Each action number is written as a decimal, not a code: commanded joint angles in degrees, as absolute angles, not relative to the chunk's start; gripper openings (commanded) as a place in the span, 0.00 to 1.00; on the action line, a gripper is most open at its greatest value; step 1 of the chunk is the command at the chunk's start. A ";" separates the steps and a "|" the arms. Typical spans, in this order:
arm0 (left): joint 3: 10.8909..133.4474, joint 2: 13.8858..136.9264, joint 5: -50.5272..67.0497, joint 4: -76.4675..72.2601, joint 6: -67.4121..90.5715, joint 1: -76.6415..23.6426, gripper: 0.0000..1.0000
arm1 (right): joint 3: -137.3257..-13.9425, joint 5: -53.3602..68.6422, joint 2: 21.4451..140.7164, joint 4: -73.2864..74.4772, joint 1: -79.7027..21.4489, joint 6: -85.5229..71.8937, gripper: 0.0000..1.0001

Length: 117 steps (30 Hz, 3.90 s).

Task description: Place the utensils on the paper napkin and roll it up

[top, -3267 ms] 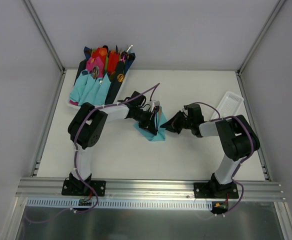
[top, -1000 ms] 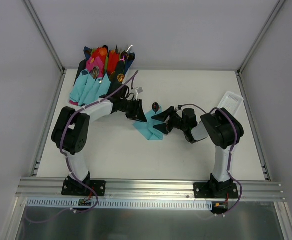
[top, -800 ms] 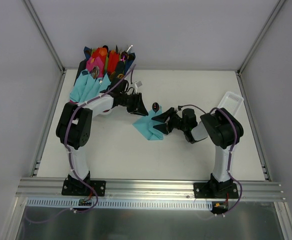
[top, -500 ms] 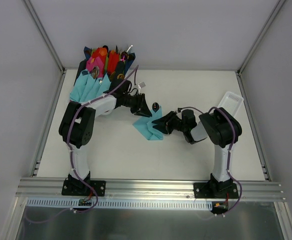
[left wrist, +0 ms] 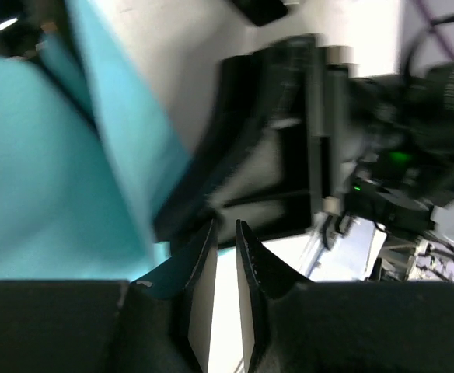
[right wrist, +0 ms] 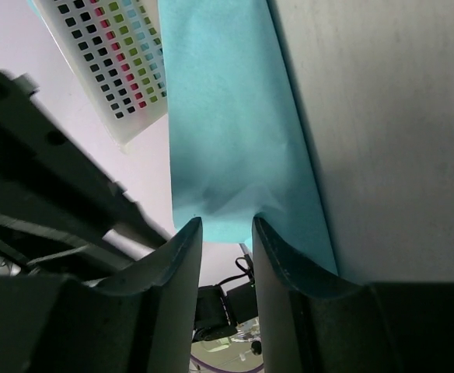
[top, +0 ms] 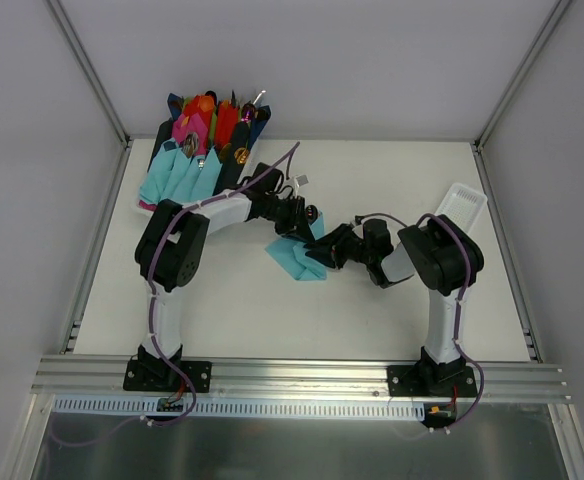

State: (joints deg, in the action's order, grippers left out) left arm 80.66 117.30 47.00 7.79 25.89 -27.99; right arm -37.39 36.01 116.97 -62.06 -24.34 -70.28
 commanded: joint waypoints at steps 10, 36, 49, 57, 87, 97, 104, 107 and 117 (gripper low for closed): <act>82.61 123.48 37.44 15.64 20.74 -27.33 0.10 | -38.23 35.77 112.86 -46.77 -24.87 -66.98 0.21; 83.93 125.07 33.75 19.25 17.40 -27.25 0.06 | -58.79 22.68 102.73 -2.90 -27.60 -36.21 0.00; 83.94 124.89 33.57 19.51 17.23 -27.25 0.06 | -61.96 19.95 110.30 -0.35 -28.04 -32.96 0.00; 83.76 124.89 33.31 19.69 16.96 -27.25 0.06 | -62.66 18.99 109.26 1.58 -28.13 -31.29 0.00; 83.23 124.80 33.31 19.86 16.70 -26.72 0.06 | -70.22 17.58 114.17 7.82 -28.83 -29.62 0.00; 82.88 124.54 33.22 19.86 16.35 -26.28 0.06 | -72.25 15.47 114.96 13.71 -28.92 -26.89 0.12; 82.79 120.16 37.69 19.69 14.77 -26.10 0.12 | -72.86 16.79 115.93 13.71 -28.92 -26.72 0.13; 81.92 115.24 39.81 19.16 13.19 -26.02 0.12 | -72.51 16.96 116.19 13.62 -28.92 -26.63 0.13; 73.66 105.91 44.12 17.06 14.14 -29.53 0.10 | -72.33 17.84 116.37 13.01 -28.74 -27.68 0.12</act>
